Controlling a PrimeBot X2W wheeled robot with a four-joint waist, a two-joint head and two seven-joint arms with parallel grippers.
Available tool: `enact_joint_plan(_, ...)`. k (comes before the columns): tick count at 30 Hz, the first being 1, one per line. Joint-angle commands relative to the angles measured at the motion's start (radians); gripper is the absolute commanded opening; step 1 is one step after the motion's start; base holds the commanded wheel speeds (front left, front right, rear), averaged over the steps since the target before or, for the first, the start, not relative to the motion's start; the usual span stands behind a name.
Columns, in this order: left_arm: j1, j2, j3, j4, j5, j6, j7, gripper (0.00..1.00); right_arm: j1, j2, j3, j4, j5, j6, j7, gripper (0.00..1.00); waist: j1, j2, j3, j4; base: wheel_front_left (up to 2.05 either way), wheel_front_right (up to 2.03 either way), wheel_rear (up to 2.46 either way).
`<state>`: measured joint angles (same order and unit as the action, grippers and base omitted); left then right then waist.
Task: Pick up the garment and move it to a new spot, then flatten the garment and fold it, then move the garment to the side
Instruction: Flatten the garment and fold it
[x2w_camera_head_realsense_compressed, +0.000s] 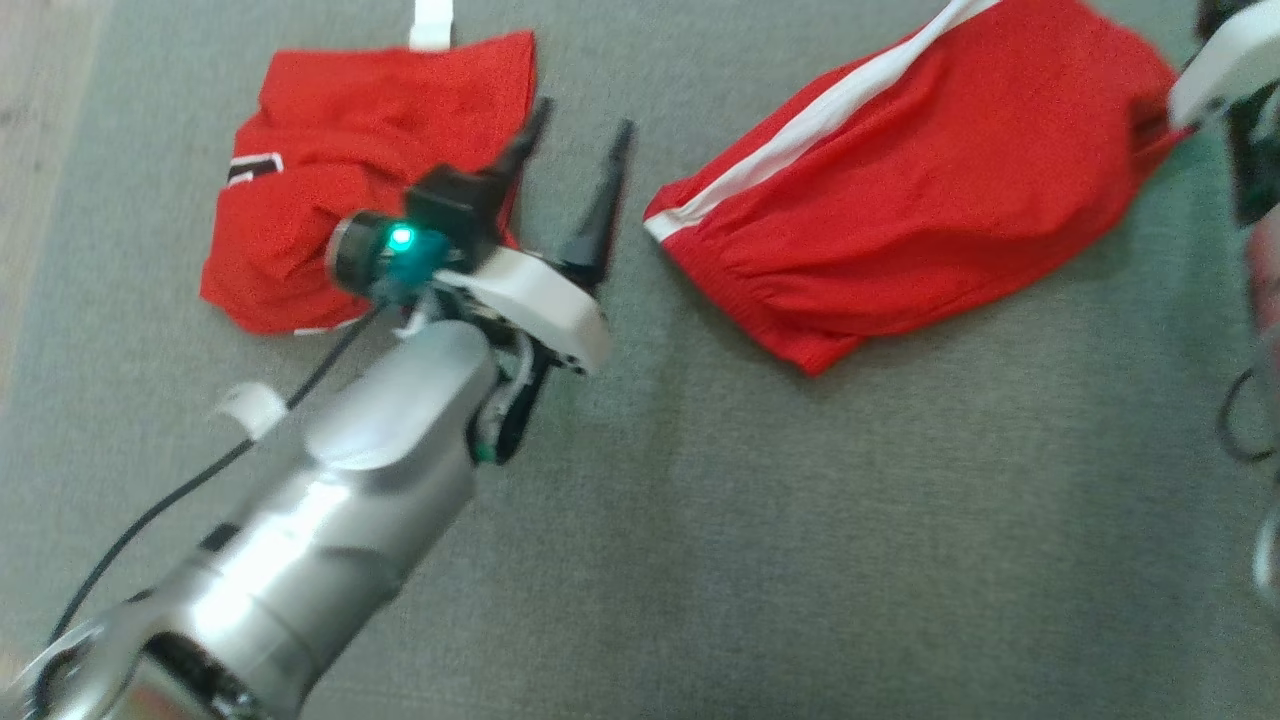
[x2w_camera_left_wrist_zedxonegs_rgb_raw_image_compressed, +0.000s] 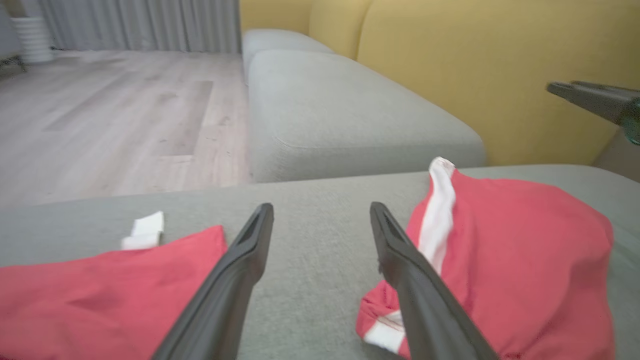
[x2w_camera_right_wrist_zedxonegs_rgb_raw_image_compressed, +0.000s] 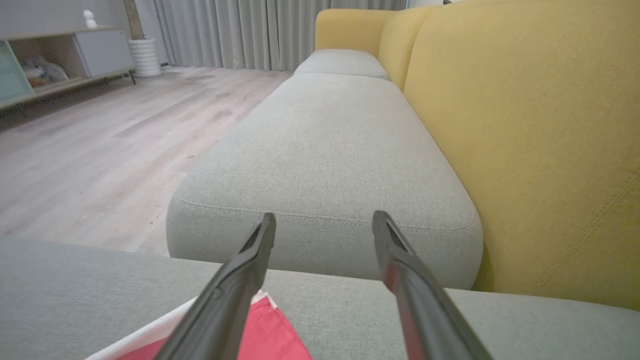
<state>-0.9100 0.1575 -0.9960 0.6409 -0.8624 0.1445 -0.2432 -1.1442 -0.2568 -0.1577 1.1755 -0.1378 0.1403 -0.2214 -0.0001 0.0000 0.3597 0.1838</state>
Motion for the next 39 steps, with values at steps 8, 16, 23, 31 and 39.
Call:
enact_joint_plan(8, 0.131, 0.115, 0.193, -0.145, 0.112, 0.099, -0.018, 1.0, 0.239, 0.108, 0.06, -0.24, 0.178, -0.01, -0.04, 1.0, 0.0001, 0.0, -0.151, -0.09, 0.0, 0.0, 0.0)
enact_joint_plan(16, 0.362, 0.155, 0.312, -0.281, 0.257, 0.127, -0.018, 1.0, 0.593, 0.163, 0.127, -0.54, 0.297, -0.01, -0.04, 1.0, 0.0001, 0.0, -0.231, -0.148, 0.0, 0.0, 0.0)
enact_joint_plan(23, 0.54, 0.129, 0.394, -0.329, 0.323, 0.12, -0.018, 1.0, 0.812, 0.197, 0.133, -0.675, 0.314, -0.01, -0.04, 1.0, 0.0001, 0.0, -0.253, -0.175, 0.0, 0.0, 0.0)
enact_joint_plan(31, 0.601, 0.09, 0.45, -0.342, 0.383, 0.091, -0.018, 1.0, 0.86, 0.205, 0.119, -0.767, 0.307, -0.01, -0.012, 1.0, 0.0001, 0.0, -0.233, -0.184, 0.0, 0.0, 0.0)
enact_joint_plan(39, 0.569, 0.051, 0.49, -0.334, 0.432, 0.045, -0.018, 1.0, 0.77, 0.184, 0.067, -0.852, 0.261, -0.01, 0.087, 1.0, 0.0001, 0.0, -0.154, -0.158, 0.0, 0.0, 0.0)
